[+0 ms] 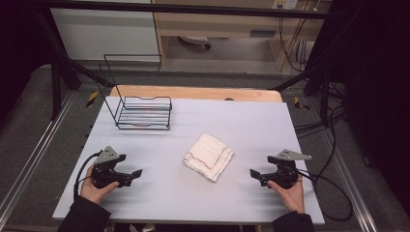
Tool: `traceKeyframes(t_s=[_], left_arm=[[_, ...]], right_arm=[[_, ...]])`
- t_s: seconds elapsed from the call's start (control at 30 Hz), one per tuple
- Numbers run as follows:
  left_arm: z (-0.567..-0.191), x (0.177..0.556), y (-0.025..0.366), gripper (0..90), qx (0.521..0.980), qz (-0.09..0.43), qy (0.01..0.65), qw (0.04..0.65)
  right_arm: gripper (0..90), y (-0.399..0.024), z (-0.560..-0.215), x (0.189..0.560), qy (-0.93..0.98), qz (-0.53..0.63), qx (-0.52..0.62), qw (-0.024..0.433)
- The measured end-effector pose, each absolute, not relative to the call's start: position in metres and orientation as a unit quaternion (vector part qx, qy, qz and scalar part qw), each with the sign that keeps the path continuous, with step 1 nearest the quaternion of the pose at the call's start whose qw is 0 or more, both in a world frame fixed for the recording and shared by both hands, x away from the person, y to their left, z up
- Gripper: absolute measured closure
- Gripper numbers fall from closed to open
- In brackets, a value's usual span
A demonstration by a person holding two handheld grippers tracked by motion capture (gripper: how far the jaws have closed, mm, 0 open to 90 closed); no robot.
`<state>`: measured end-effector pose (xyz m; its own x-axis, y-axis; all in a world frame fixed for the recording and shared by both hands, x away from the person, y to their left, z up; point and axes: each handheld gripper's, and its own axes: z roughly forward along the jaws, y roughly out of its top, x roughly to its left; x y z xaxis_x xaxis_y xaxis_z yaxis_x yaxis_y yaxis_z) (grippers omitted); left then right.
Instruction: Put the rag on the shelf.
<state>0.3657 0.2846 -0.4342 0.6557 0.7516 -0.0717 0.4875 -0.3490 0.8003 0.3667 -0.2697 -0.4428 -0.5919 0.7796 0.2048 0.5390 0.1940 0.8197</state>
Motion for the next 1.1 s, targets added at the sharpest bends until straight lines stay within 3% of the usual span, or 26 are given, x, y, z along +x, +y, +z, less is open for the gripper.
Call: traceKeyframes(t_s=[1.1], left_arm=[[-0.432,0.365,0.253,8.9,0.819,0.155,0.366,0.414]], right_arm=[[0.6,-0.268,-0.444,0.367,0.767,0.458,0.427,0.139]])
